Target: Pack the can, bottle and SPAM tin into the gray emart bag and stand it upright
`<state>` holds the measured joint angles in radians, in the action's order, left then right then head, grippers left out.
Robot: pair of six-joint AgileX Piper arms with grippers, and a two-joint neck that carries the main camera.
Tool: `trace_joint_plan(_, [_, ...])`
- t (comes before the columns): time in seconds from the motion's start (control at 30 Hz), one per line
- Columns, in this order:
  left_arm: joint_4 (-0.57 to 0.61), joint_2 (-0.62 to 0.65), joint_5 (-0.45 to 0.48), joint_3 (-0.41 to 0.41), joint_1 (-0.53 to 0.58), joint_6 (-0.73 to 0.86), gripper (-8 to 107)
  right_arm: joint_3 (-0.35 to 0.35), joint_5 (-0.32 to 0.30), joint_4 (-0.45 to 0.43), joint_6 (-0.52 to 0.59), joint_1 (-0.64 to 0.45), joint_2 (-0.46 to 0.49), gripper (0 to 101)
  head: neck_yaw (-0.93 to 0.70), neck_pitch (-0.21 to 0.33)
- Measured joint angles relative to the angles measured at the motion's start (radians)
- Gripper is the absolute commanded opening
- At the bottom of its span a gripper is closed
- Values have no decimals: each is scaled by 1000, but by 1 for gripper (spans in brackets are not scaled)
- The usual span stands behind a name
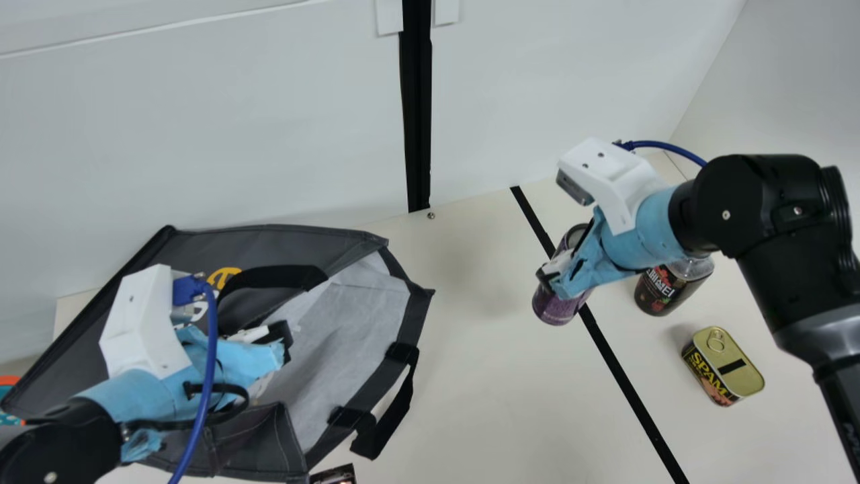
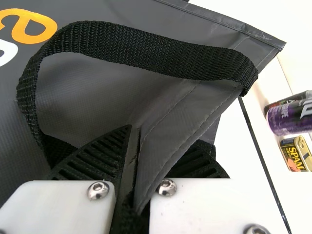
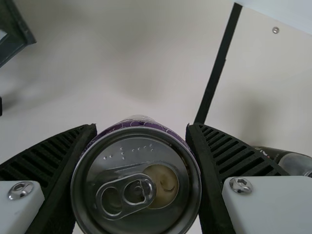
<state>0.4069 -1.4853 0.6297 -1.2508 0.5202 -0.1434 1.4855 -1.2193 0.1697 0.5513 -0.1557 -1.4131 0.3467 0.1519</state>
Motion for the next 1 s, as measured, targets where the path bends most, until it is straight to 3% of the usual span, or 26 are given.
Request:
trace_joint_plan(0.43, [0,0,0,0,0,0,-8,-103,1,60,107,49,67,0,2,0])
trace_joint_plan(1.0, [0,0,0,0,0,0,-8,-154,-1,132,171,129,115,0,0,0])
